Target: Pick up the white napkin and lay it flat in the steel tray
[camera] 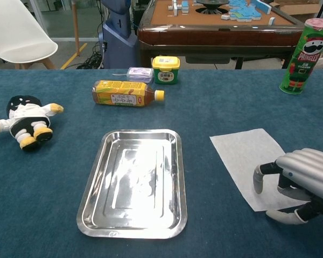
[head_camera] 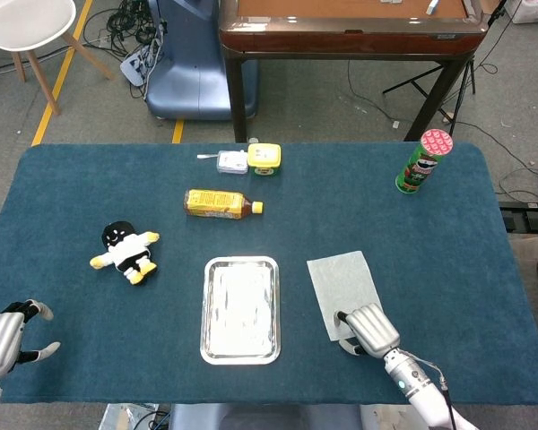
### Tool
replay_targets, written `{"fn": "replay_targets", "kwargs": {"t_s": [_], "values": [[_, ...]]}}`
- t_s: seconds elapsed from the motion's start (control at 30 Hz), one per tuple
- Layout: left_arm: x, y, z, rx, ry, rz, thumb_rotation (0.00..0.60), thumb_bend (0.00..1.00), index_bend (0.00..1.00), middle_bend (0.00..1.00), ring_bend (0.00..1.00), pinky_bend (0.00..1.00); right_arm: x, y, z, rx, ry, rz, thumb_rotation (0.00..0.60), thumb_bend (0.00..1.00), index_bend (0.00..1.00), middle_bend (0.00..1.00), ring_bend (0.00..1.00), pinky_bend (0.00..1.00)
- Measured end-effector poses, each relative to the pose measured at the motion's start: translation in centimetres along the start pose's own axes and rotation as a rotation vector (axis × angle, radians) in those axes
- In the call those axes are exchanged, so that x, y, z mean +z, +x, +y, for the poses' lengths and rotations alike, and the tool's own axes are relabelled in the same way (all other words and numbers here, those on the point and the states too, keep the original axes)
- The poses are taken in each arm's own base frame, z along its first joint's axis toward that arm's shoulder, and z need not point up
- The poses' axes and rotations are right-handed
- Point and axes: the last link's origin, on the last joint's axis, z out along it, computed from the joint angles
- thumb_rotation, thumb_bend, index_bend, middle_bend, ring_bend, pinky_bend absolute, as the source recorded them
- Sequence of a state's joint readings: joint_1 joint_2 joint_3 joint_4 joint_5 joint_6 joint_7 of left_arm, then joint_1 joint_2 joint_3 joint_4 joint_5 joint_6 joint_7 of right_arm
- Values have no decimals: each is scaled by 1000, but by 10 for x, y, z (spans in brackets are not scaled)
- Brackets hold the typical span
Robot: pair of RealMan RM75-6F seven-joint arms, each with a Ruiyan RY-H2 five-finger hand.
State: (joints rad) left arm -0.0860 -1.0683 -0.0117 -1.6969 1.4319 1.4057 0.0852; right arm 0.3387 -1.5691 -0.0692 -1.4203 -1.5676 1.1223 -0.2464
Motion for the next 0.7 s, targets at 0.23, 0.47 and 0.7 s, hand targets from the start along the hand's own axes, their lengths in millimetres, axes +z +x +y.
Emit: {"fn": "replay_targets", "kwargs": {"t_s": [0.23,0.47,0.7], "values": [[0,0,0,0,0,0,600,66,481,439,365,579,0,0,0,3,-1,3,600,384,464,1000,1000,1000],[0,0,0,0,0,-1,600,66,481,439,365,579,-1,2,0,10,-2,12,600,421,493,1000,1000,1000],[0,0,0,4,1,0,600,67,481,439,365,579,0,3,0,30,-4,16,600,475,545,1000,1000,1000]]}}
